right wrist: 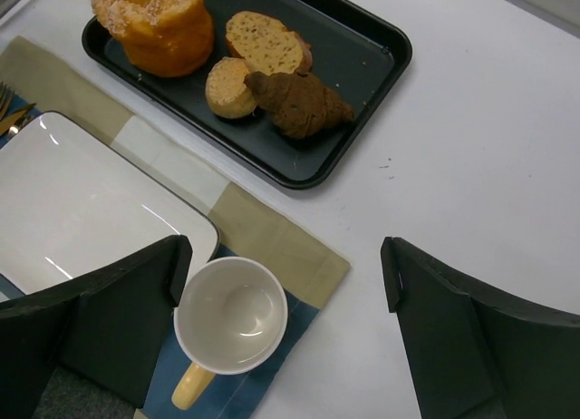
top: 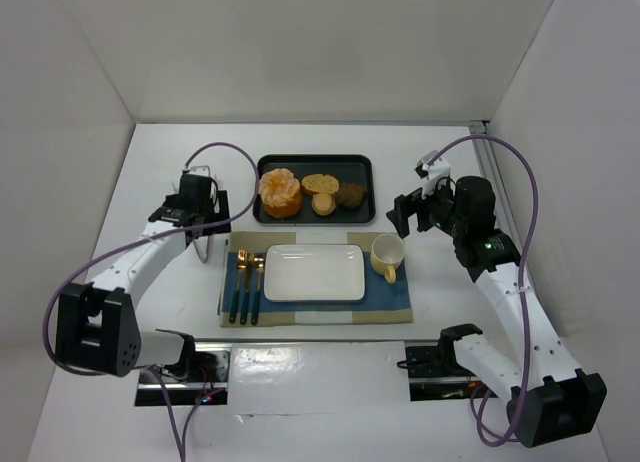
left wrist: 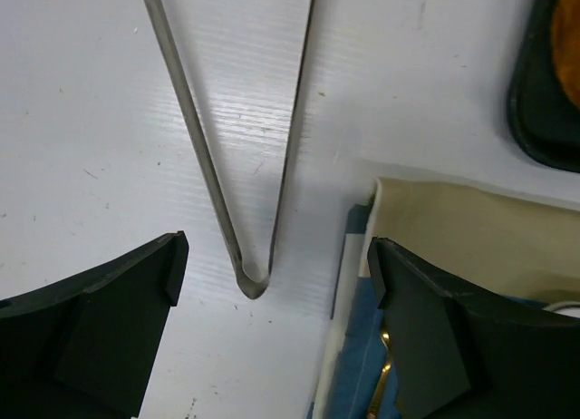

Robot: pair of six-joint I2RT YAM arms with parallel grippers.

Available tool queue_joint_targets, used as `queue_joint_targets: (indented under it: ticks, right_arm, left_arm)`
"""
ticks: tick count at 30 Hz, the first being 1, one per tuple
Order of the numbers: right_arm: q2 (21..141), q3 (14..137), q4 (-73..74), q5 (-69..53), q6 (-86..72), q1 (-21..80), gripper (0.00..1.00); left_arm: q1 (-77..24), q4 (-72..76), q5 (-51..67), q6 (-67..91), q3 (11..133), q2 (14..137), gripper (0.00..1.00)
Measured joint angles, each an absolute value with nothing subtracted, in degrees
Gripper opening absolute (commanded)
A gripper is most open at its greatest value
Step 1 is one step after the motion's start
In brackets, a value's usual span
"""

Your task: Place the bread

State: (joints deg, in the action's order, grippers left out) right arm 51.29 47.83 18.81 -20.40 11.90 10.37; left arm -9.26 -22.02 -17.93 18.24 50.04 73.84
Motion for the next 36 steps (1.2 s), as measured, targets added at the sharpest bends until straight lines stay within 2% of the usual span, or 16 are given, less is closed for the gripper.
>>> queue_joint_targets:
  ticks: [10,29,33,36]
  right_arm:
    - [50.7,47.7,19.2,-20.4,11.9,10.4,0.99]
    - [50.7,47.5,19.3,-20.3,11.9,10.4,0.99]
    - [50.7,47.5,19.3,-20.2,11.9,10.4,0.99]
    - [50.6,47.5,19.3,-20.2,11.9,10.4,0.99]
  left_arm:
    - [-3.0,-22.5,-20.6,18.3,52.4,83.7,1.0]
    - [0.7,-21.8,-10.2,17.9,55.9,93.4,0.98]
    - [1.3,-22.1,-9.5,18.1,56.8,97.2,0.95]
    - [1.8,-22.5,-9.0,17.9,58.1,98.3,0.84]
